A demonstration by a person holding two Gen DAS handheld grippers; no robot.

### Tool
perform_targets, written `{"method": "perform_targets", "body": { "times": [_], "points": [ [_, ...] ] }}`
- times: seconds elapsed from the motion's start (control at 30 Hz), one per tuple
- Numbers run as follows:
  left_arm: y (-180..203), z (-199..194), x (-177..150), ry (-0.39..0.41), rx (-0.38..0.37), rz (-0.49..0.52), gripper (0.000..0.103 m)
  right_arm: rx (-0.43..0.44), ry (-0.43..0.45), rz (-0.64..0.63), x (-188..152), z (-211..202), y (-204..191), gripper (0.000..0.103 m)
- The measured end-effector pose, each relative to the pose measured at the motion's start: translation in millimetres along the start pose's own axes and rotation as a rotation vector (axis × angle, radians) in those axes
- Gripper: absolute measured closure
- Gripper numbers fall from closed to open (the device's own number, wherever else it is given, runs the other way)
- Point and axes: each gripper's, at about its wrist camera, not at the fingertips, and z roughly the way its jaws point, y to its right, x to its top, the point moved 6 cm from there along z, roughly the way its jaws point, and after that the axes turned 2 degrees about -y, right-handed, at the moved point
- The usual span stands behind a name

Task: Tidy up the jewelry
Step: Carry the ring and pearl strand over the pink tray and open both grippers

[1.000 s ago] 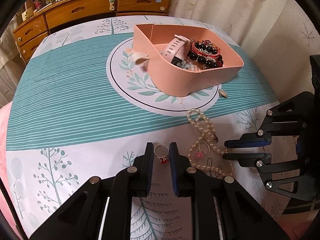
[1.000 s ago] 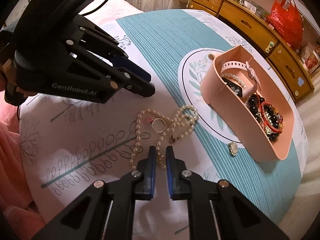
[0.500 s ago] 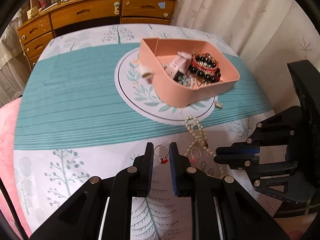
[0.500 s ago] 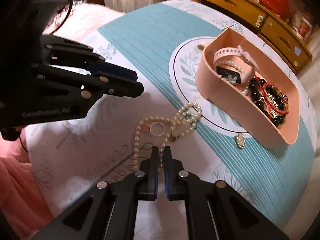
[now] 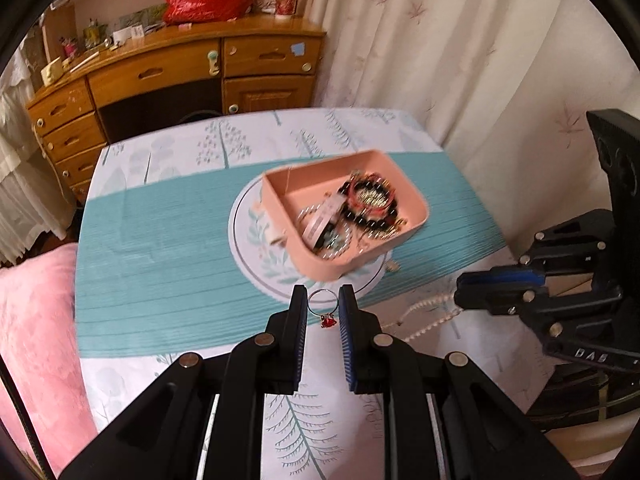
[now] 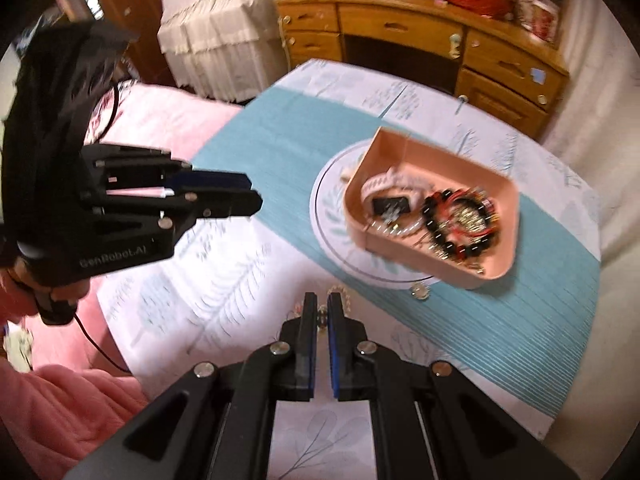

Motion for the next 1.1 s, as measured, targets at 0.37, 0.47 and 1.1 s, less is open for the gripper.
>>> {"method": "perform_targets", "body": {
  "times": [0.37, 0.47, 1.1],
  "points": [
    [27, -48, 55, 0.049, -0.025, 0.066, 0.09, -0.052, 0.109, 0.064, 50, -87, 18, 0.098],
    [34, -57, 73, 0.084, -0.029, 0.089, 0.09, -0.073, 0.162, 0.058, 66, -108, 23, 0.098],
    [37, 35, 107, 0.124, -0.136, 0.057, 0.089, -0.079, 0.305, 0.221, 87, -73, 99, 0.098]
  ]
}}
